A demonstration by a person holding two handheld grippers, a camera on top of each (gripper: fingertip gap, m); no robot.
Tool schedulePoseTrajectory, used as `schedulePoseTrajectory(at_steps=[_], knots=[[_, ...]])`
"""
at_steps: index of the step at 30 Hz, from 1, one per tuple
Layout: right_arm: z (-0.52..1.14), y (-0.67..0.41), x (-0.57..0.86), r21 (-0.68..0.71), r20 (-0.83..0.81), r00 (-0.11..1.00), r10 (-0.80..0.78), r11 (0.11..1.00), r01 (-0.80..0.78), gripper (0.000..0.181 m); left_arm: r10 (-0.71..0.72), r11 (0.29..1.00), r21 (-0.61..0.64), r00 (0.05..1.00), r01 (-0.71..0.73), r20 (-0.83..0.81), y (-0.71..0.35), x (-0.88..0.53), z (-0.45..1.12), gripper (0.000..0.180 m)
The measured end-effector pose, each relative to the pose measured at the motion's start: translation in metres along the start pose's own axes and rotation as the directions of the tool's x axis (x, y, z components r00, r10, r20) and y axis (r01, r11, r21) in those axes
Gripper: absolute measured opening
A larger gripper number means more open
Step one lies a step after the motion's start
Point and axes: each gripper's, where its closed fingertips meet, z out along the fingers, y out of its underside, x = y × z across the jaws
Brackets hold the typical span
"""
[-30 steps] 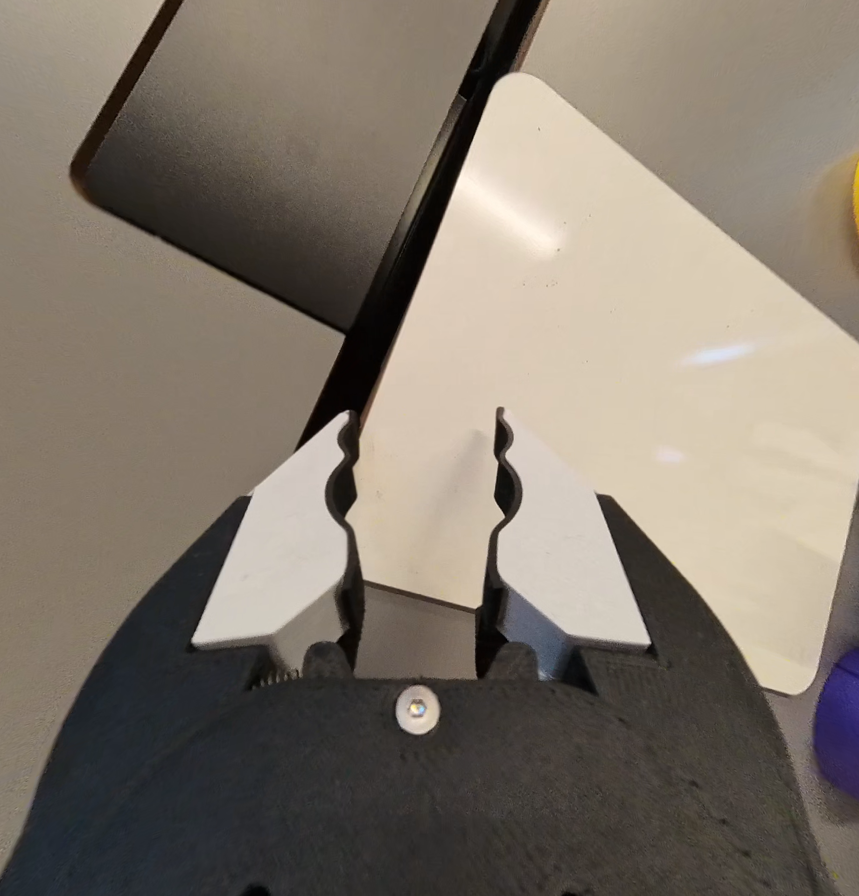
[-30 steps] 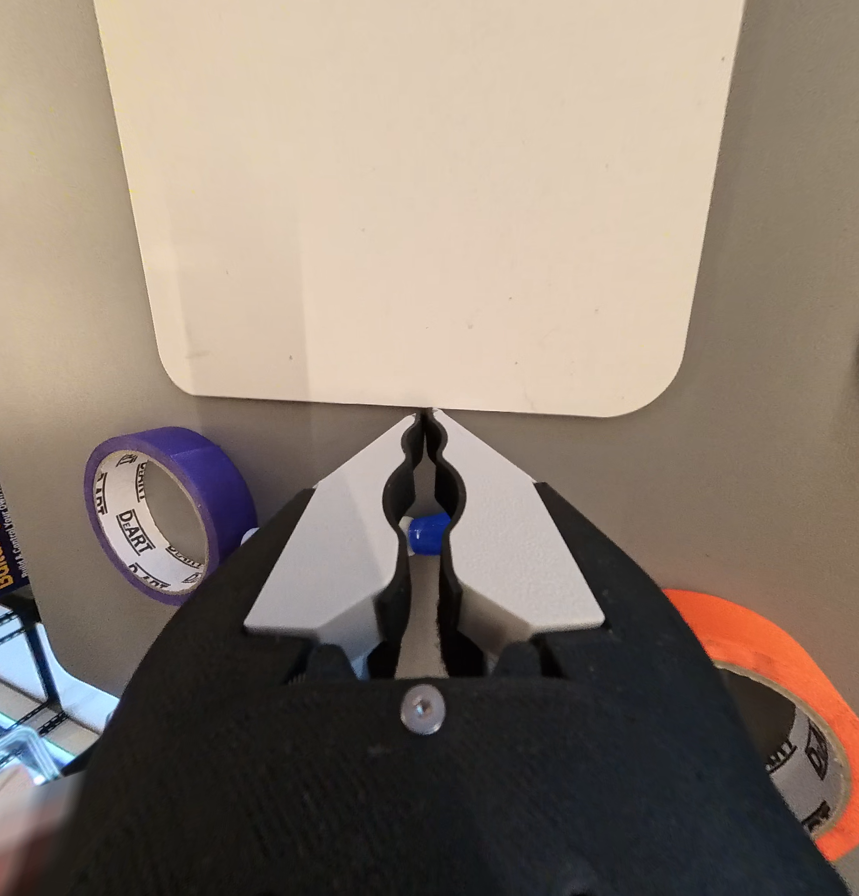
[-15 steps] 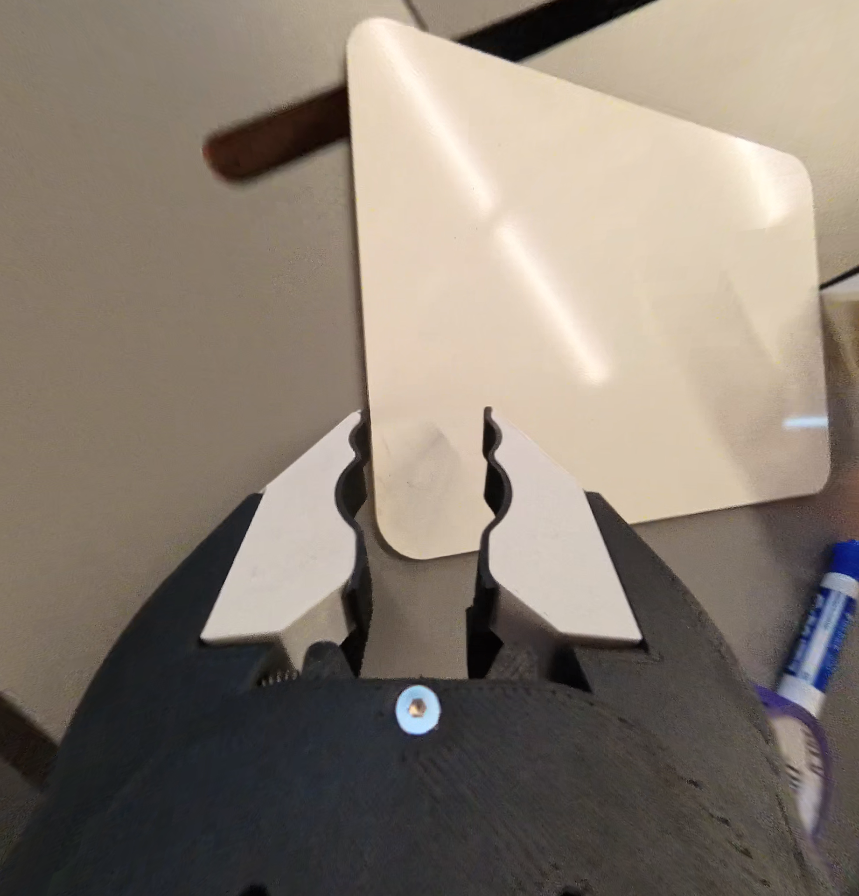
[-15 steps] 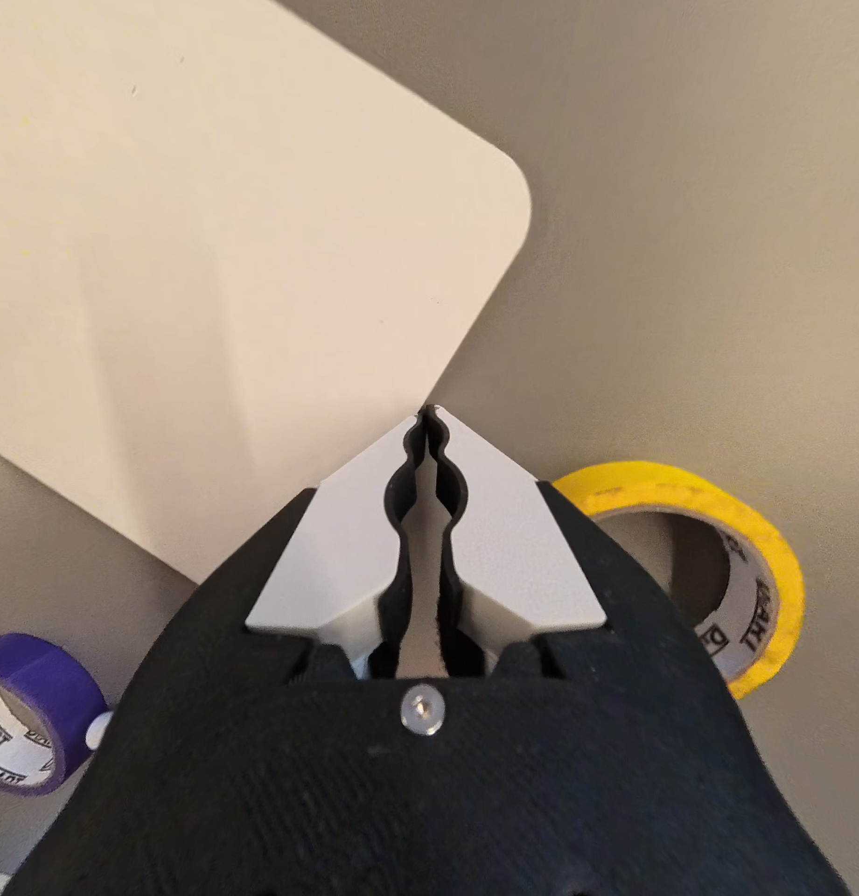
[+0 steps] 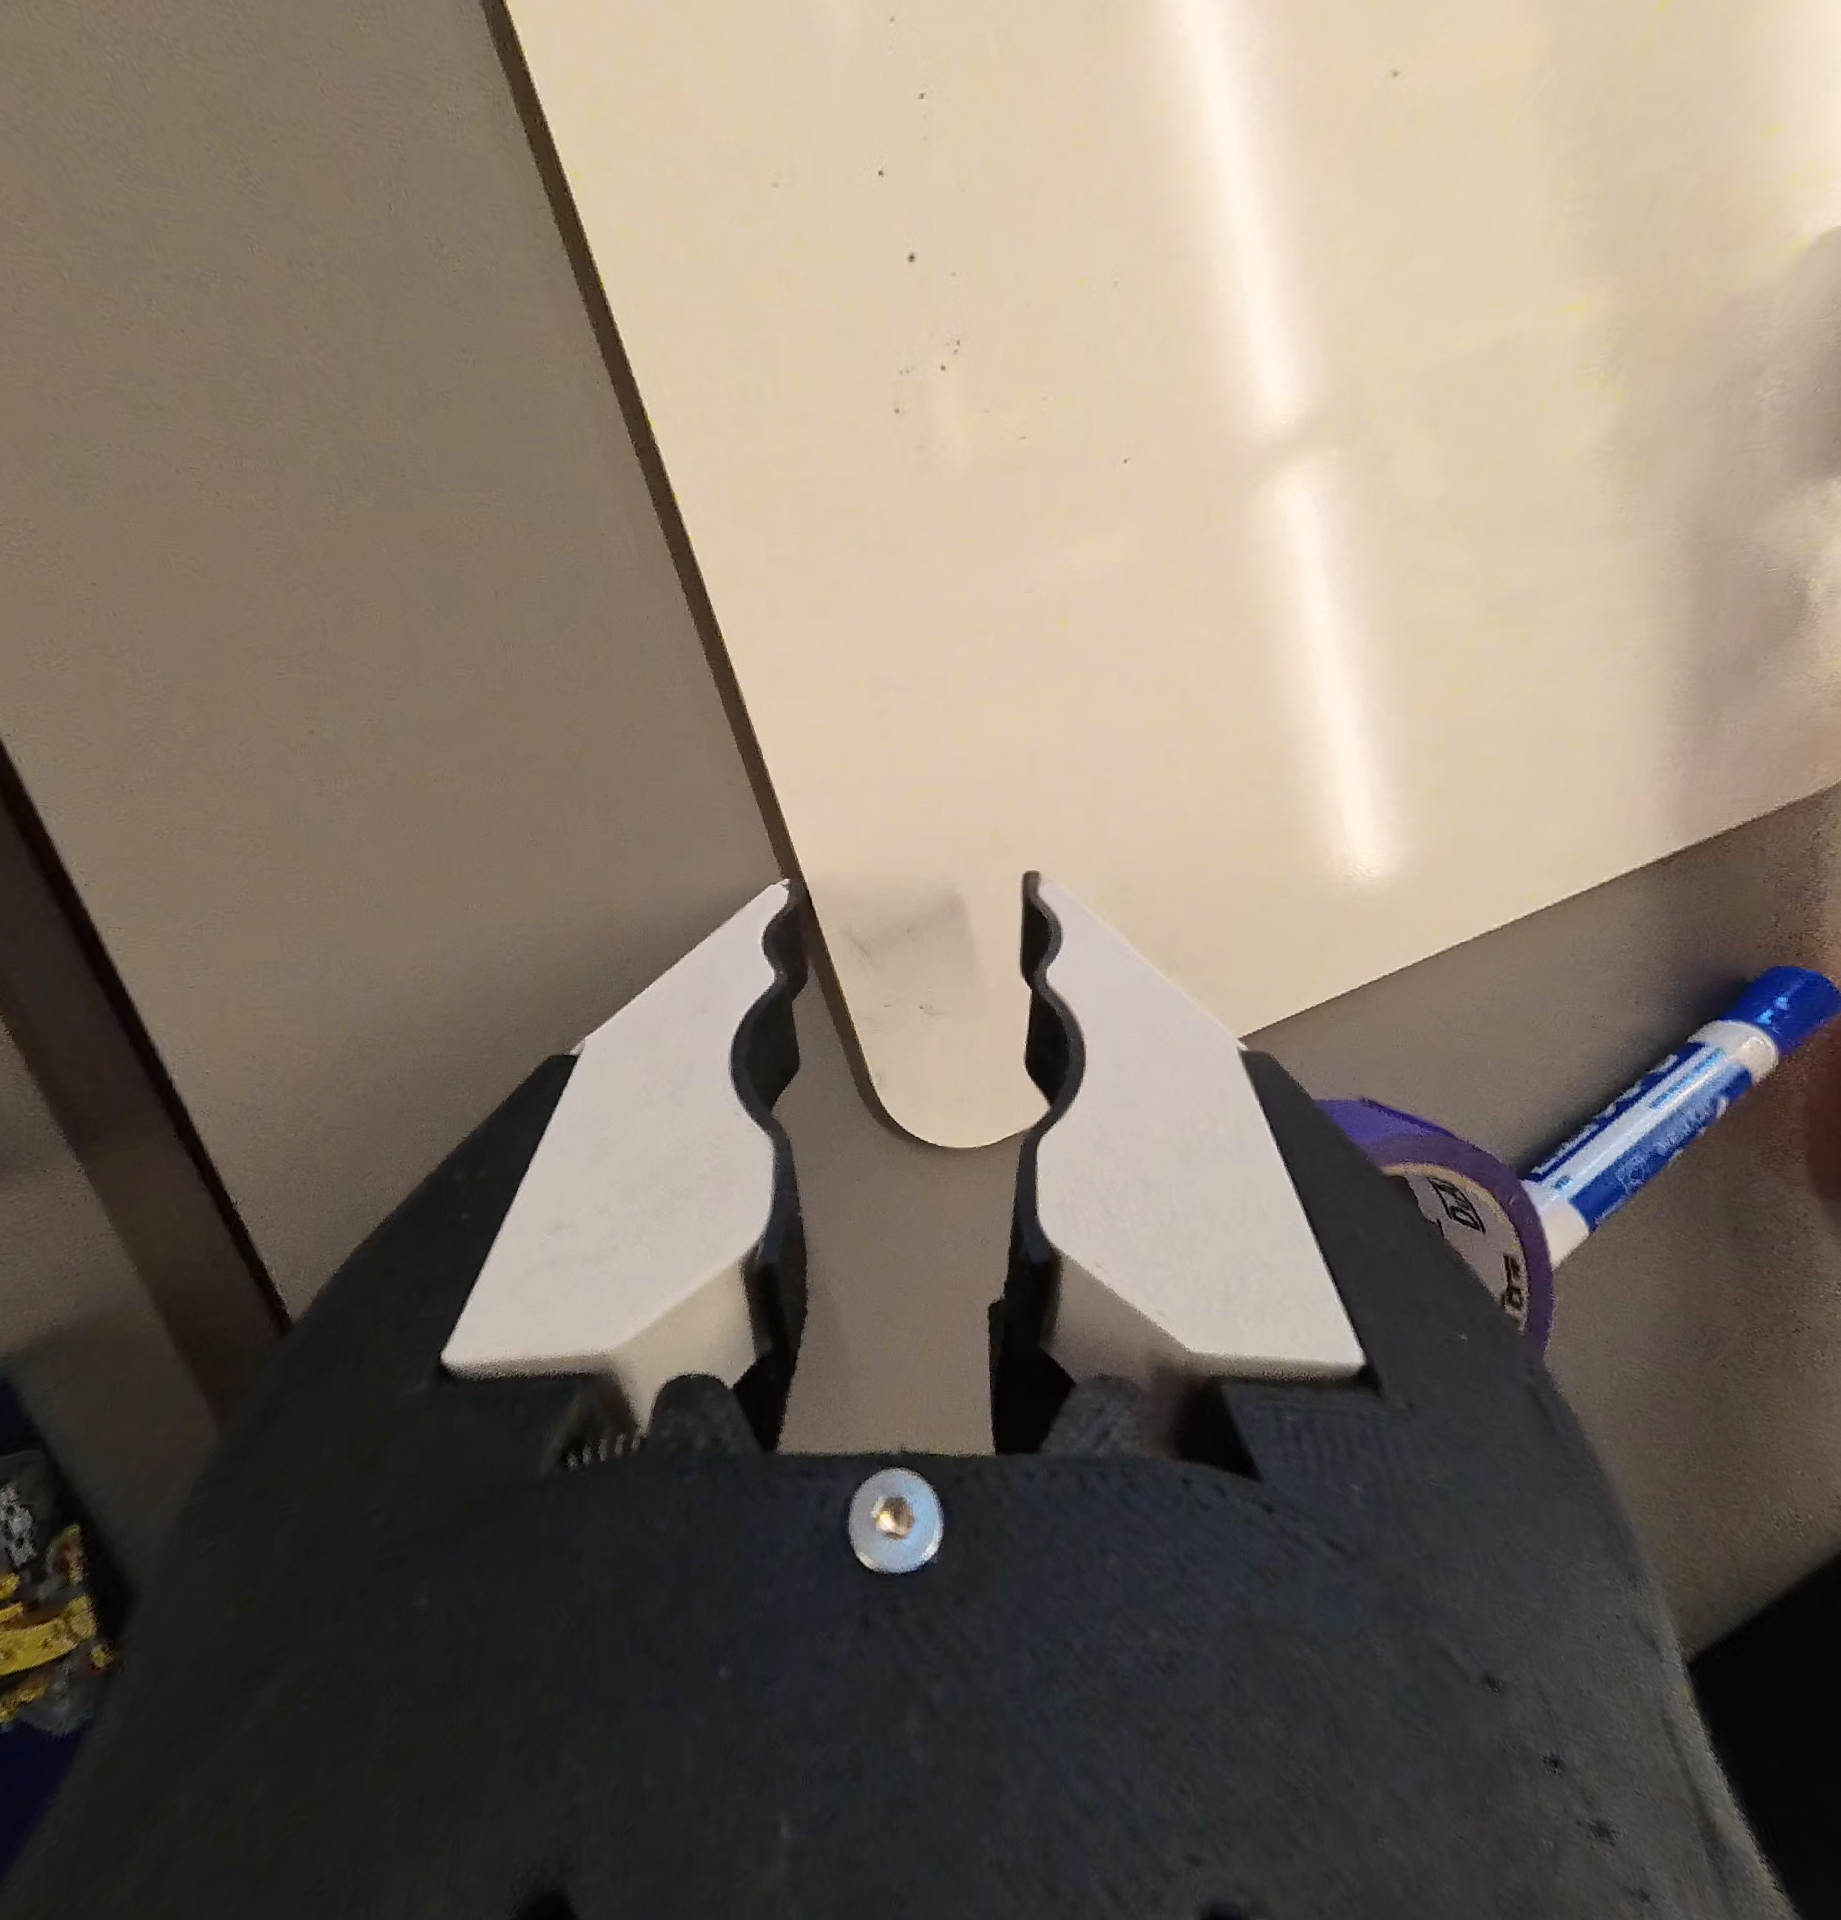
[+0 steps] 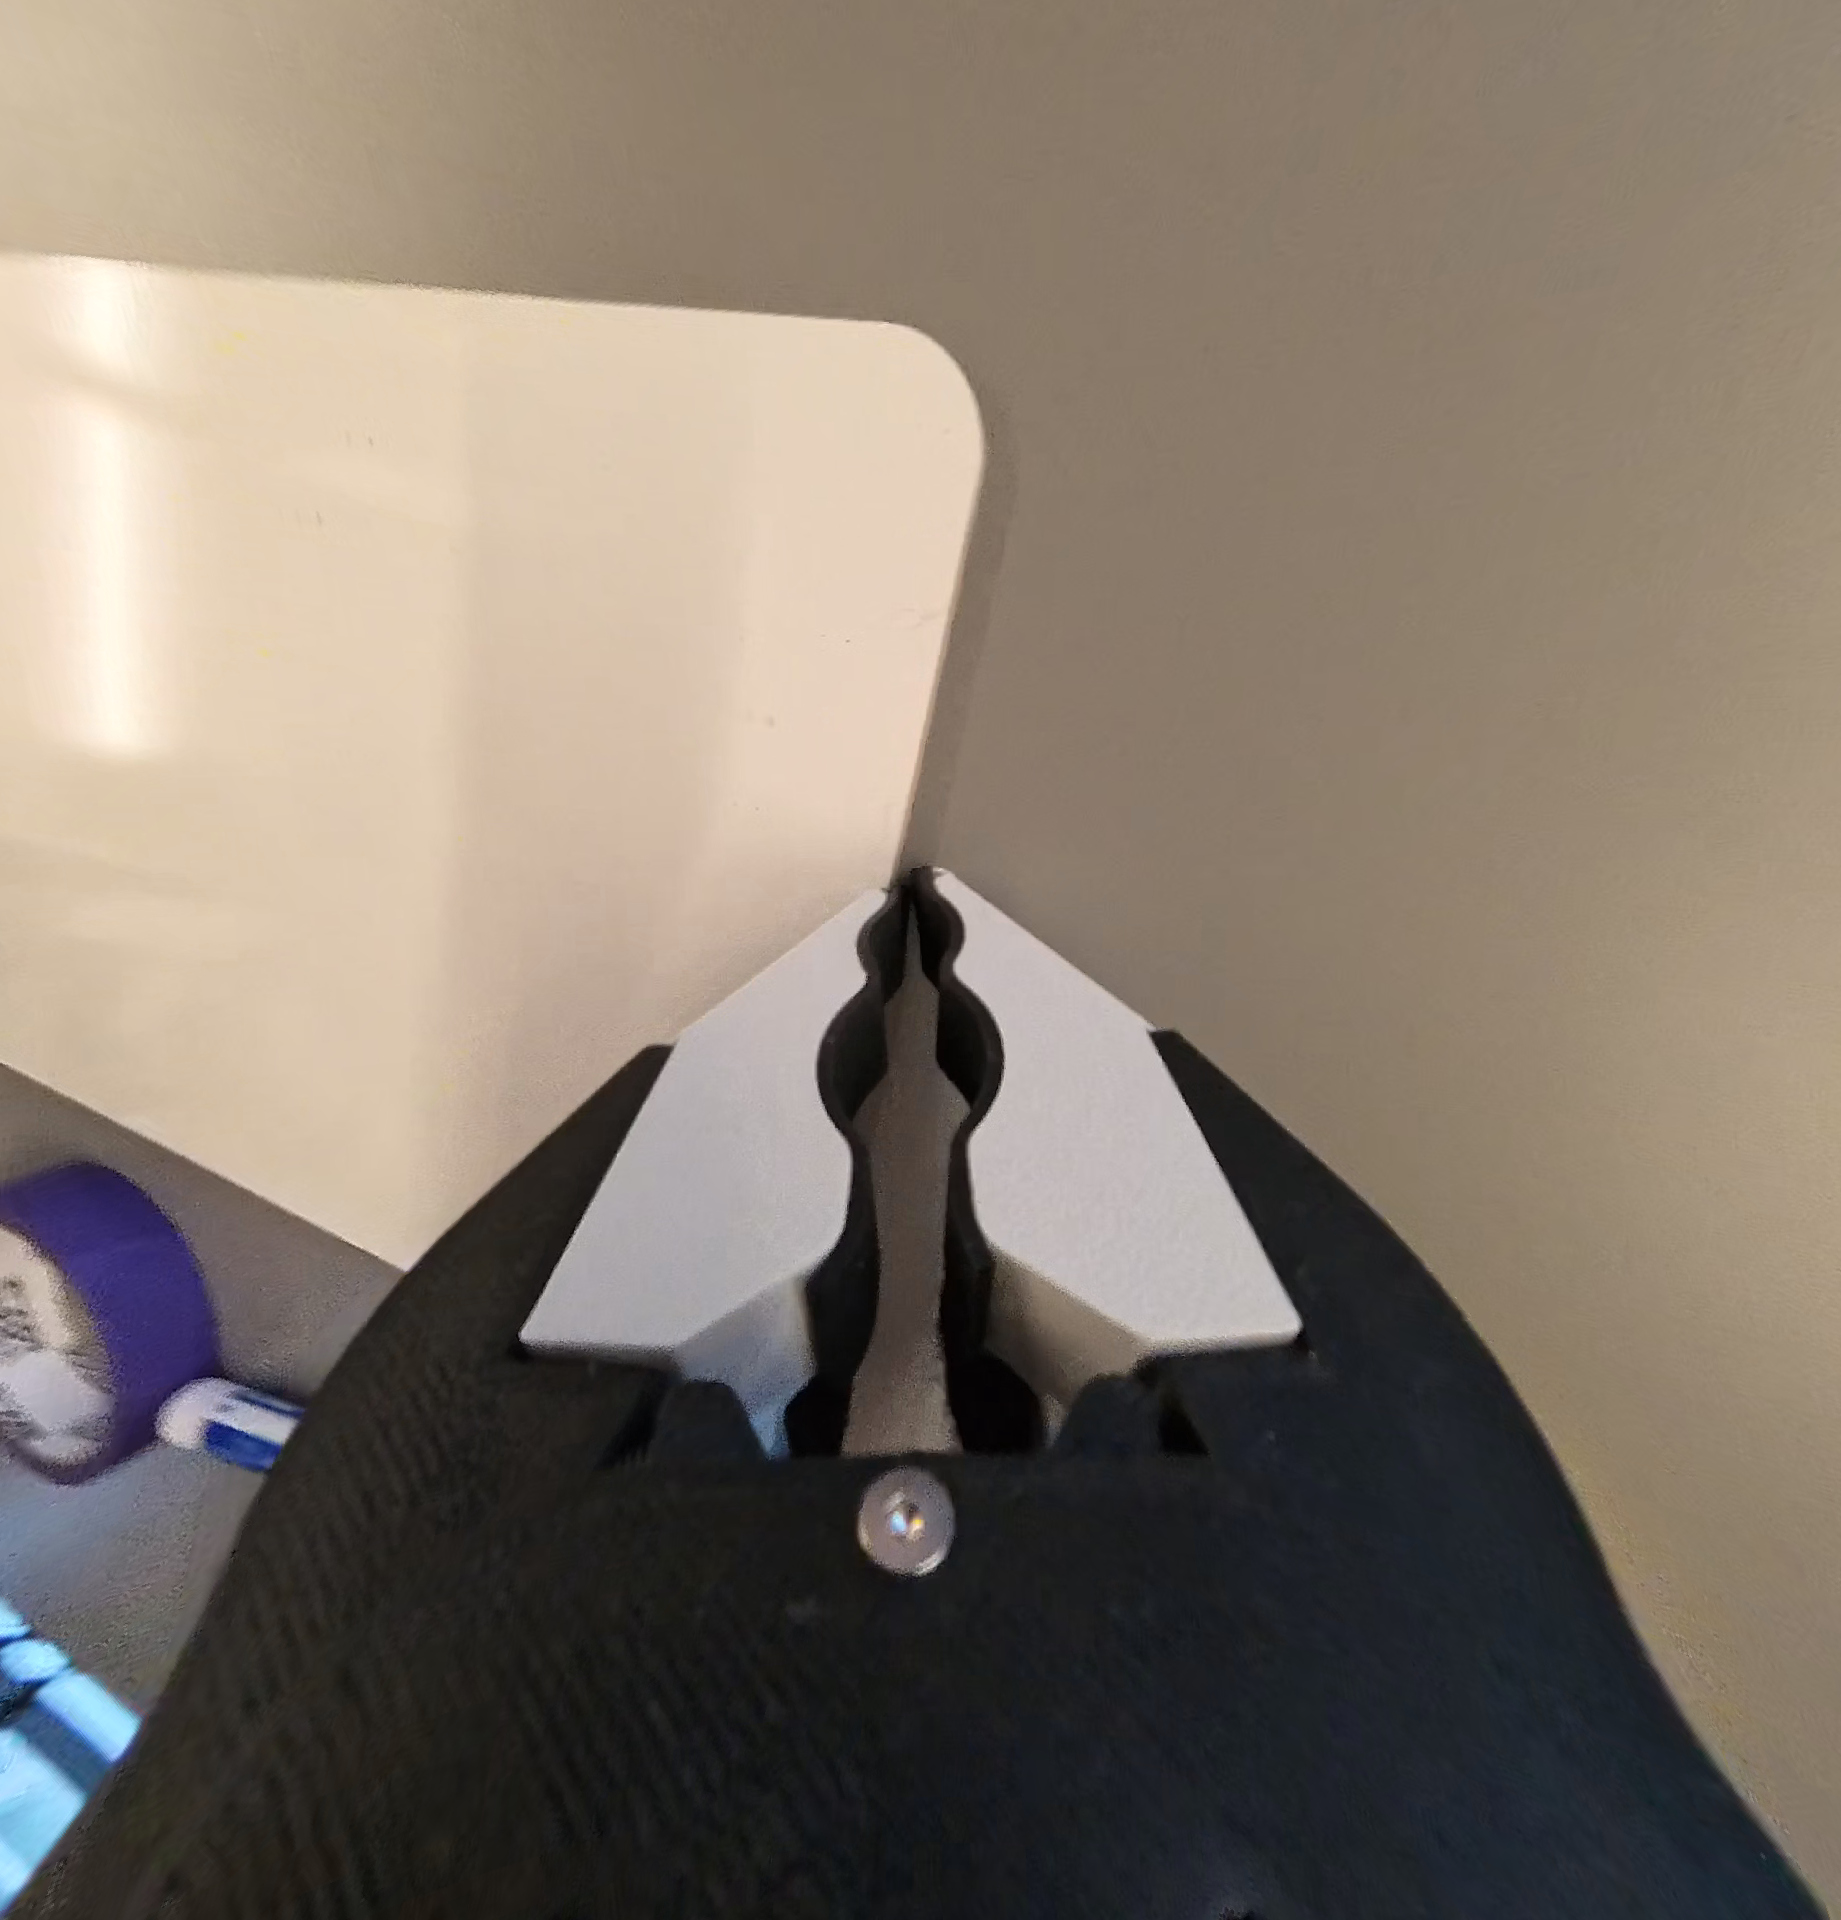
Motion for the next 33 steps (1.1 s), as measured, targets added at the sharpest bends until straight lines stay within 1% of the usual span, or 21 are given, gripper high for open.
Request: schedulePoseTrajectory(at_steps=[2,5,7,8,11,13,14,16,17,18,20,22,24,26,27,28,30,31,32,33], knots=[[-0.006,-0.003,0.006,0.035,-0.053,0.992,-0.111,0.993,0.113,0.013,-0.003,1.000,0.012,0.999,0.003,0.034,-0.004,-0.001,0.003,0.035],[-0.026,0.002,-0.012,0.096,-0.049,0.948,-0.316,0.943,0.319,0.025,-0.011,1.000,0.027,0.999,0.010,0.045,-0.008,0.000,0.005,0.032],[-0.042,0.021,-0.042,0.137,0.010,0.892,-0.451,0.885,0.446,0.029,-0.036,0.999,0.039,0.998,0.035,0.043,-0.009,-0.001,0.005,0.034],[-0.049,0.036,-0.060,0.161,0.052,0.853,-0.519,0.848,0.505,0.032,-0.066,0.996,0.055,0.996,0.063,0.055,-0.009,-0.004,0.003,0.037],[-0.064,0.094,-0.117,0.213,0.222,0.683,-0.696,0.718,0.662,0.038,-0.157,0.976,0.162,0.986,0.145,0.063,-0.004,-0.013,-0.011,0.038],[-0.062,0.132,-0.148,0.181,0.306,0.569,-0.763,0.634,0.752,0.039,-0.178,0.958,0.236,0.983,0.164,0.041,0.004,-0.012,-0.026,0.038],[-0.059,0.147,-0.162,0.174,0.333,0.504,-0.797,0.577,0.798,0.038,-0.170,0.952,0.263,0.985,0.158,0.022,0.010,-0.010,-0.035,0.038],[-0.047,0.162,-0.183,0.162,0.320,0.388,-0.864,0.453,0.876,0.038,-0.143,0.947,0.291,0.990,0.136,0.004,0.025,-0.004,-0.052,0.038],[-0.040,0.167,-0.190,0.149,0.319,0.346,-0.882,0.407,0.901,0.038,-0.130,0.946,0.299,0.991,0.128,-0.013,0.033,0.000,-0.061,0.037],[-0.033,0.170,-0.195,0.127,0.323,0.324,-0.889,0.380,0.916,0.038,-0.115,0.945,0.304,0.993,0.122,-0.042,0.040,0.006,-0.070,0.037],[-0.018,0.171,-0.198,0.063,0.320,0.316,-0.893,0.353,0.934,0.038,-0.069,0.946,0.311,0.994,0.093,-0.088,0.052,0.016,-0.088,0.036],[-0.006,0.175,-0.191,-0.032,0.336,0.310,-0.889,0.319,0.947,0.036,-0.014,0.945,0.323,0.995,0.044,-0.095,0.061,0.019,-0.107,0.036],[-0.005,0.175,-0.189,-0.072,0.349,0.302,-0.887,0.296,0.952,0.019,0.027,0.935,0.354,0.993,0.015,-0.111,0.065,0.019,-0.125,0.035],[-0.006,0.175,-0.188,-0.125,0.367,0.358,-0.859,0.336,0.934,0.017,0.052,0.926,0.377,0.990,0.001,-0.131,0.068,0.018,-0.137,0.034],[-0.008,0.176,-0.189,-0.150,0.391,0.408,-0.825,0.380,0.913,0.017,0.054,0.922,0.388,0.988,0.007,-0.146,0.069,0.017,-0.142,0.034],[-0.012,0.173,-0.191,-0.158,0.397,0.474,-0.786,0.450,0.879,0.017,0.052,0.915,0.403,0.984,0.022,-0.172,0.068,0.018,-0.147,0.034],[-0.030,0.155,-0.211,-0.086,0.431,0.626,-0.650,0.661,0.745,0.017,0.044,0.894,0.439,0.959,0.088,-0.281,0.065,0.029,-0.160,0.034],[-0.045,0.139,-0.228,-0.016,0.478,0.687,-0.547,0.776,0.630,0.017,0.038,0.880,0.455,0.935,0.137,-0.354,0.061,0.038,-0.167,0.036],[-0.066,0.120,-0.249,0.057,0.556,0.716,-0.423,0.878,0.475,0.017,0.035,0.864,0.467,0.904,0.187,-0.426,0.058,0.049,-0.175,0.037],[-0.090,0.100,-0.268,0.114,0.655,0.696,-0.295,0.949,0.295,0.017,0.041,0.852,0.473,0.872,0.225,-0.488,0.055,0.062,-0.182,0.037]])
